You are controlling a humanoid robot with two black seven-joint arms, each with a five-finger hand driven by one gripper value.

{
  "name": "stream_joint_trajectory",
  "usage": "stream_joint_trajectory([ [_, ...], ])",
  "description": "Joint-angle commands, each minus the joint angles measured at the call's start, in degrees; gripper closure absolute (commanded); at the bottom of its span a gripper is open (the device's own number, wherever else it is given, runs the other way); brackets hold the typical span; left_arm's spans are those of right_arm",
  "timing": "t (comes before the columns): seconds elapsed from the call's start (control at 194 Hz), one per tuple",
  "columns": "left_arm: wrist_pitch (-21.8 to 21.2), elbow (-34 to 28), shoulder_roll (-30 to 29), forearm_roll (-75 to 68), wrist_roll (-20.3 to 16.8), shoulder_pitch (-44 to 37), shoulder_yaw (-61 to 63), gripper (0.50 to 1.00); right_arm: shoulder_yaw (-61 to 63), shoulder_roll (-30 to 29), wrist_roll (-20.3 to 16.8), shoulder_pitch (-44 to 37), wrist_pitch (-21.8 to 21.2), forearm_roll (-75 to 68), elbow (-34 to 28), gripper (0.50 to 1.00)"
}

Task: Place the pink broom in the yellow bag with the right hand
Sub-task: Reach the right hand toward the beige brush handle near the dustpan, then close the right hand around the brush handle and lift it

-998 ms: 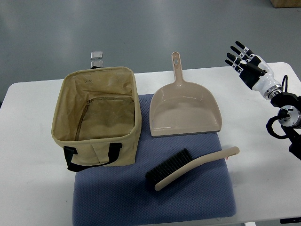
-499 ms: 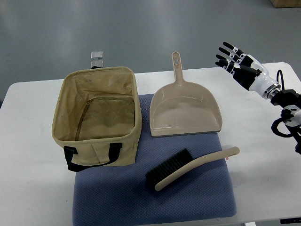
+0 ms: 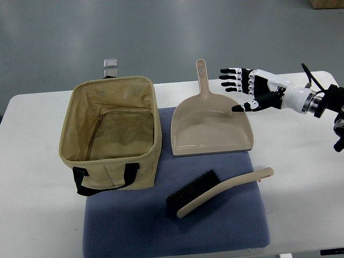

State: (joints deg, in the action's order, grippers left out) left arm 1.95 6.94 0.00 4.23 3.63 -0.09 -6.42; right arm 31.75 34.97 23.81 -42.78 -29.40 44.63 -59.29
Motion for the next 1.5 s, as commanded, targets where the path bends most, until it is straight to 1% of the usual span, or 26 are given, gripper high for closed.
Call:
stream_joint_trajectory([
  [0.0,0.0,0.0,0.0,0.1,0.0,0.0,0.0,0.5,-2.9,2.4,1.6,0.0,2.4,7.1,-4.3,0.576],
  [0.082,0.0,0.0,0.0,0.0,0.0,0.0,0.0,0.5,-5.5,4.0,2.6,-0.1,5.7,11.5,-7.9,0.579],
  [0.231,0.0,0.0,0.0,0.1,0.1,0.0,0.0,0.5,-9.0,8.3,2.7,-0.6,10.6,18.5,-14.7,0.579],
  [0.334,0.0,0.0,0.0,0.1,0.0,0.0,0.0,0.5,-9.7,11.1,2.7,-1.3,12.7,22.2,-18.2,0.581],
  [0.453,0.0,0.0,0.0,0.0,0.1,0.0,0.0,0.5,-9.9,13.7,2.4,-1.9,13.9,25.2,-21.3,0.583],
  [0.602,0.0,0.0,0.0,0.0,0.0,0.0,0.0,0.5,-11.1,15.2,2.2,-1.8,16.2,31.0,-22.6,0.587],
  [0.679,0.0,0.0,0.0,0.0,0.0,0.0,0.0,0.5,-13.4,15.8,2.1,-1.8,18.1,33.2,-23.2,0.587],
  [0.756,0.0,0.0,0.0,0.0,0.1,0.0,0.0,0.5,-15.8,15.8,1.9,-1.8,19.9,35.5,-23.8,0.597],
  [0.813,0.0,0.0,0.0,0.0,0.0,0.0,0.0,0.5,-17.9,15.7,1.2,-1.6,22.0,37.6,-23.9,0.609],
  [0.869,0.0,0.0,0.0,0.0,0.0,0.0,0.0,0.5,-19.5,15.5,0.7,-1.4,23.9,39.2,-24.6,0.611],
  [0.951,0.0,0.0,0.0,0.1,0.0,0.0,0.0,0.5,-21.6,15.2,-0.5,-1.3,25.8,41.9,-25.2,0.626],
  [1.044,0.0,0.0,0.0,0.0,0.0,0.0,0.0,0.5,-23.4,14.9,-1.0,-1.3,27.7,43.7,-25.3,0.634],
  [1.121,0.0,0.0,0.0,0.0,0.0,0.0,0.0,0.5,-24.5,14.8,-1.7,-1.3,29.7,45.0,-25.5,0.65],
  [1.147,0.0,0.0,0.0,0.1,0.0,0.0,0.0,0.5,-24.9,14.8,-1.9,-1.3,30.5,45.5,-25.8,0.664],
  [1.209,0.0,0.0,0.0,0.0,0.0,0.0,0.0,0.5,-25.3,14.8,-2.4,-1.3,31.3,46.1,-26.1,0.675],
  [1.229,0.0,0.0,0.0,0.0,0.0,0.0,0.0,0.5,-25.7,14.8,-2.5,-1.3,31.7,46.3,-26.1,0.689],
  [1.301,0.0,0.0,0.0,0.0,0.0,0.0,0.0,0.5,-26.0,14.7,-2.5,-1.3,32.3,47.0,-26.1,0.711],
  [1.322,0.0,0.0,0.0,0.0,0.0,0.0,0.0,0.5,-26.1,14.7,-2.6,-1.3,32.5,47.2,-26.1,0.724],
  [1.332,0.0,0.0,0.0,0.0,0.1,0.0,0.0,0.5,-26.2,14.7,-2.8,-1.3,32.6,47.3,-26.1,0.74],
  [1.347,0.0,0.0,0.0,0.0,0.0,0.0,0.0,0.5,-26.2,14.7,-3.0,-1.3,32.6,47.4,-26.1,0.746],
  [1.363,0.0,0.0,0.0,0.0,0.0,0.0,0.0,0.5,-26.2,14.6,-3.3,-1.3,32.6,47.5,-26.1,0.766],
  [1.394,0.0,0.0,0.0,0.0,0.0,0.0,0.0,0.5,-26.2,14.5,-3.9,-1.3,32.6,47.7,-26.1,0.791],
  [1.435,0.0,0.0,0.0,0.0,0.0,0.0,0.0,0.5,-26.2,14.2,-4.7,-1.2,32.7,48.1,-26.1,0.814],
  [1.497,0.0,0.0,0.0,0.0,0.0,0.0,0.0,0.5,-26.2,13.7,-5.4,-1.3,32.8,48.2,-26.1,0.832],
])
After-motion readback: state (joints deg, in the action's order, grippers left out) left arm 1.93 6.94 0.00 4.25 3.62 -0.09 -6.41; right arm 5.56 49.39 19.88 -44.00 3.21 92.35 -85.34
